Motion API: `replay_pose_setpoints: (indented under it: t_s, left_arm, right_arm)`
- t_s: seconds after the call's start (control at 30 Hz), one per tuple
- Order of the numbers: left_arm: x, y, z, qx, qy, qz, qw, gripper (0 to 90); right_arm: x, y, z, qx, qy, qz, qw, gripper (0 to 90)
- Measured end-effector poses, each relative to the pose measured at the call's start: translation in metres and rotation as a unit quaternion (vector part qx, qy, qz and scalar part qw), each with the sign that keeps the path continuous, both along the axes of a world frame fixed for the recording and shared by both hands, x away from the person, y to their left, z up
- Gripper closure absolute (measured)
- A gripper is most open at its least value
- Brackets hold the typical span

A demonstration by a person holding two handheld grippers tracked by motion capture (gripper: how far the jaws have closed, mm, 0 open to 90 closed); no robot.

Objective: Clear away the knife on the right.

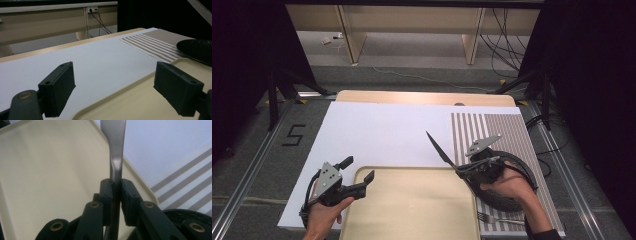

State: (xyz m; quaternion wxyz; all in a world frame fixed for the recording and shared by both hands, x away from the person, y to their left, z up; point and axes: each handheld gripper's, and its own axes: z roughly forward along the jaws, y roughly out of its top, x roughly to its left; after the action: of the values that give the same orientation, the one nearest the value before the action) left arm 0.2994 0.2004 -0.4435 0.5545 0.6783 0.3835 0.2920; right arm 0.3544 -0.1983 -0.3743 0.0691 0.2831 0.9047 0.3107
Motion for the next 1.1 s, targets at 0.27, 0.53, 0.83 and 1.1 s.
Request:
replay_pose_setpoints:
  t_s: [0.27, 0.53, 0.83, 1.1]
  left_arm:
    - [0.000, 0.001, 0.000, 0.003, 0.001, 0.002, 1.0000, 16.6]
    - [0.000, 0.002, 0.000, 0.000, 0.000, 0.005, 1.0000, 16.6]
    - [0.000, 0.002, 0.000, 0.002, 0.001, 0.004, 1.0000, 16.6]
    - [0.000, 0.002, 0.000, 0.000, 0.000, 0.004, 1.0000, 16.6]
  right_arm:
    - [-0.016, 0.013, -0.006, 0.002, 0.017, 0.009, 0.9998, 80.6]
    - [-0.029, 0.020, -0.013, -0.001, 0.028, 0.013, 0.9995, 80.6]
    - [-0.043, 0.023, -0.027, -0.003, 0.044, 0.010, 0.9990, 80.6]
    - [-0.053, 0.026, -0.038, -0.007, 0.066, 0.003, 0.9978, 80.6]
